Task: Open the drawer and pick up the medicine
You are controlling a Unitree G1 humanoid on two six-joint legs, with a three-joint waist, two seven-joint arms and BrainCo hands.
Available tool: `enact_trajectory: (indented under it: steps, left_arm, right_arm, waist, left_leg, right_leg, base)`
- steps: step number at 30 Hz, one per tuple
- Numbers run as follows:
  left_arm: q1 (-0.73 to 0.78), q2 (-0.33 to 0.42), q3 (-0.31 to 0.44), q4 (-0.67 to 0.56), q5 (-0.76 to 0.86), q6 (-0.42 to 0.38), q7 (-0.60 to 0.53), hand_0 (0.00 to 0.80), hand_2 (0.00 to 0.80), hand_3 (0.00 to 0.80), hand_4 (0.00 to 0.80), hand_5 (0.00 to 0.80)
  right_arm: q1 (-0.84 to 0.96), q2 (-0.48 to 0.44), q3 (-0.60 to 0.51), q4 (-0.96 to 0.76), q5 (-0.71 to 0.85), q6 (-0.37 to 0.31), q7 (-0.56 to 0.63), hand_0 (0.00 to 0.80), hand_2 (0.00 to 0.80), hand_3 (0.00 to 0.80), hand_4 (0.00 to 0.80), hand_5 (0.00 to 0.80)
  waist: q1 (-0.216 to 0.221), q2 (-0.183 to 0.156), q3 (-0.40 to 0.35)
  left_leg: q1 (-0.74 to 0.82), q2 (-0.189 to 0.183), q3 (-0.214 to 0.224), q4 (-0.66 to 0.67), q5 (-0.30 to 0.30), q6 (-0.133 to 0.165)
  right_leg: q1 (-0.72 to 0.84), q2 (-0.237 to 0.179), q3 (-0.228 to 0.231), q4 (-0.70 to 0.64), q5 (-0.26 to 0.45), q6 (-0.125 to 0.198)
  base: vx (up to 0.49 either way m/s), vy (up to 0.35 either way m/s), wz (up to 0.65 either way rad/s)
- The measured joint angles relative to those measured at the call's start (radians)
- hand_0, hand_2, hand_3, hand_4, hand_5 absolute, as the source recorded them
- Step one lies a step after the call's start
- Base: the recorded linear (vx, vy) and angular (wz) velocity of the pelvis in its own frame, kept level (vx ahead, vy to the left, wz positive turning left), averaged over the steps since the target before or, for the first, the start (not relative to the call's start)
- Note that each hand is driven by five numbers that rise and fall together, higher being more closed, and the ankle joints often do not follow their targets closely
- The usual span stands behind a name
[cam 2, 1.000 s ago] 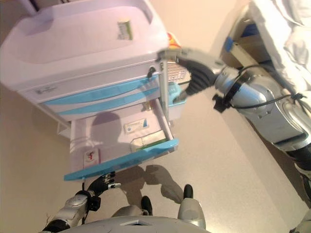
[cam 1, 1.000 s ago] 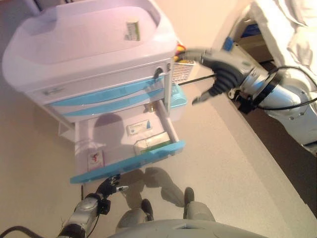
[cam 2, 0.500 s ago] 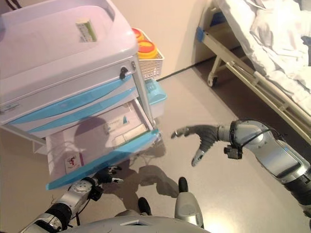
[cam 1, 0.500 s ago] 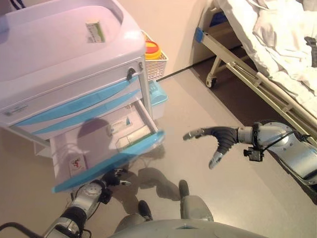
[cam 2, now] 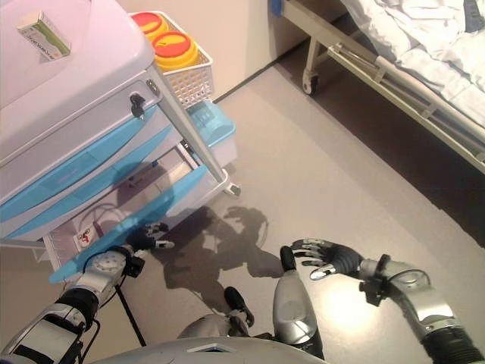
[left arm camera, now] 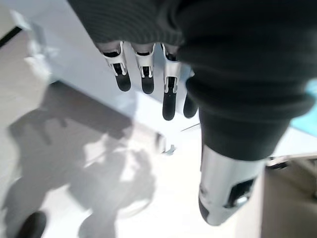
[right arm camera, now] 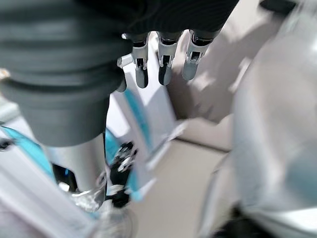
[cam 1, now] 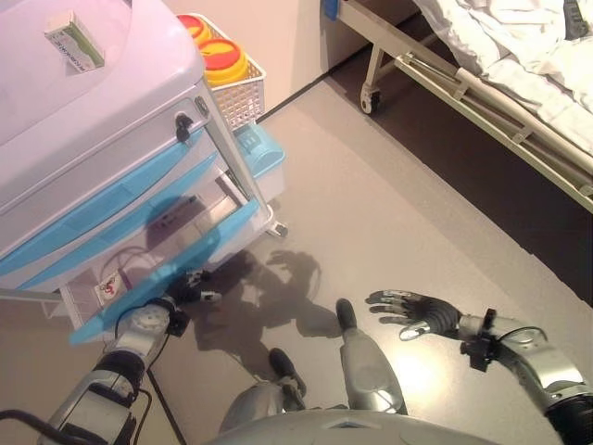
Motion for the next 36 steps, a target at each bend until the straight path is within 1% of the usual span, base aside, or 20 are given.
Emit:
enact_trajectory:
  steps: [3, 6, 11, 14, 18, 22, 26, 28, 33, 36]
  left_arm:
    - [-0.020, 0.001, 0.006, -0.002, -0.020, 0.002, 0.008, 0.000, 0.000, 0.000, 0.000, 0.000]
    - [-0.030, 0.004, 0.015, -0.001, -0.034, 0.004, 0.015, 0.000, 0.000, 0.000, 0.000, 0.000]
    - [-0.062, 0.004, 0.033, 0.034, -0.069, 0.010, 0.015, 0.000, 0.000, 0.000, 0.000, 0.000]
    - [-0.087, 0.005, 0.035, 0.084, -0.093, 0.012, 0.009, 0.000, 0.000, 0.000, 0.000, 0.000]
    - [-0.105, 0.010, 0.039, 0.121, -0.108, 0.025, 0.001, 0.000, 0.000, 0.000, 0.000, 0.000]
    - [-0.110, 0.015, 0.076, 0.180, -0.136, 0.027, -0.003, 0.000, 0.000, 0.000, 0.000, 0.000]
    - [-0.112, 0.045, 0.080, 0.239, -0.148, 0.027, -0.010, 0.000, 0.000, 0.000, 0.000, 0.000]
    - [-0.113, 0.057, 0.100, 0.255, -0.155, 0.027, -0.018, 0.000, 0.000, 0.000, 0.000, 0.000]
    - [-0.117, 0.060, 0.108, 0.280, -0.154, 0.025, -0.025, 0.000, 0.000, 0.000, 0.000, 0.000]
    - [-0.122, 0.077, 0.108, 0.288, -0.155, 0.026, -0.024, 0.000, 0.000, 0.000, 0.000, 0.000]
  right_arm:
    - [-0.002, 0.044, 0.009, 0.091, 0.058, -0.034, -0.008, 0.000, 0.000, 0.000, 0.000, 0.000]
    - [-0.001, 0.086, 0.010, 0.153, 0.088, -0.042, -0.023, 0.000, 0.000, 0.000, 0.000, 0.000]
    - [0.007, 0.105, 0.013, 0.190, 0.117, -0.050, -0.033, 0.000, 0.000, 0.000, 0.000, 0.000]
    - [0.009, 0.106, 0.015, 0.197, 0.147, -0.059, -0.048, 0.000, 0.000, 0.000, 0.000, 0.000]
    - [0.018, 0.105, 0.014, 0.197, 0.183, -0.067, -0.060, 0.000, 0.000, 0.000, 0.000, 0.000]
    - [0.034, 0.103, 0.007, 0.198, 0.229, -0.079, -0.069, 0.000, 0.000, 0.000, 0.000, 0.000]
    - [0.034, 0.103, 0.007, 0.201, 0.233, -0.084, -0.069, 0.000, 0.000, 0.000, 0.000, 0.000]
    - [0.035, 0.102, 0.008, 0.201, 0.233, -0.085, -0.069, 0.000, 0.000, 0.000, 0.000, 0.000]
    - [0.036, 0.094, 0.008, 0.201, 0.245, -0.086, -0.072, 0.000, 0.000, 0.000, 0.000, 0.000]
    - [0.034, 0.086, 0.007, 0.202, 0.254, -0.089, -0.073, 0.000, 0.000, 0.000, 0.000, 0.000]
  waist:
    - [-0.001, 0.017, 0.009]
    - [-0.004, 0.029, 0.015]
    - [-0.008, 0.046, 0.023]
    - [-0.012, 0.049, 0.025]
    - [-0.014, 0.054, 0.028]
    - [-0.018, 0.055, 0.028]
    - [-0.026, 0.055, 0.028]
    - [-0.027, 0.055, 0.028]
    - [-0.027, 0.055, 0.029]
    - [-0.025, 0.053, 0.033]
  left_leg:
    - [0.005, -0.002, 0.005, -0.006, 0.001, 0.002]
    - [0.005, -0.003, 0.010, -0.007, 0.001, 0.002]
    - [0.005, -0.003, 0.010, -0.007, 0.001, 0.002]
    - [0.005, -0.003, 0.011, -0.007, 0.001, 0.002]
    - [0.005, -0.004, 0.013, -0.007, 0.001, 0.001]
    - [0.005, -0.004, 0.016, -0.007, 0.001, 0.001]
    - [0.000, -0.005, 0.021, -0.007, 0.001, 0.001]
    - [-0.009, -0.006, 0.024, -0.005, 0.001, 0.002]
    - [-0.010, -0.014, 0.026, -0.005, 0.001, 0.002]
    - [-0.010, -0.016, 0.005, -0.005, 0.001, 0.002]
  right_leg:
    - [-0.004, -0.005, 0.006, 0.000, -0.004, 0.005]
    - [-0.009, -0.006, 0.011, 0.000, -0.005, 0.006]
    - [-0.009, -0.004, 0.012, 0.002, -0.005, 0.006]
    - [-0.010, -0.004, 0.013, 0.003, -0.005, 0.006]
    - [-0.012, -0.004, 0.015, 0.004, -0.005, 0.006]
    - [-0.014, -0.003, 0.018, 0.005, -0.005, 0.006]
    - [-0.026, -0.003, 0.024, 0.011, -0.005, 0.006]
    - [-0.038, -0.003, 0.028, 0.019, -0.005, 0.006]
    - [-0.041, -0.004, 0.033, 0.019, -0.005, 0.006]
    - [-0.046, -0.004, 0.043, 0.021, -0.005, 0.006]
  base:
    - [-0.008, 0.085, -0.06]
    - [0.015, 0.087, -0.04]
    - [0.009, 0.068, -0.01]
    - [0.002, 0.061, -0.01]
    - [0.021, 0.066, -0.01]
    - [0.006, 0.016, -0.01]
    - [0.006, 0.004, -0.03]
    - [0.008, 0.005, -0.05]
    - [0.013, 0.031, -0.02]
    - [-0.005, 0.051, -0.07]
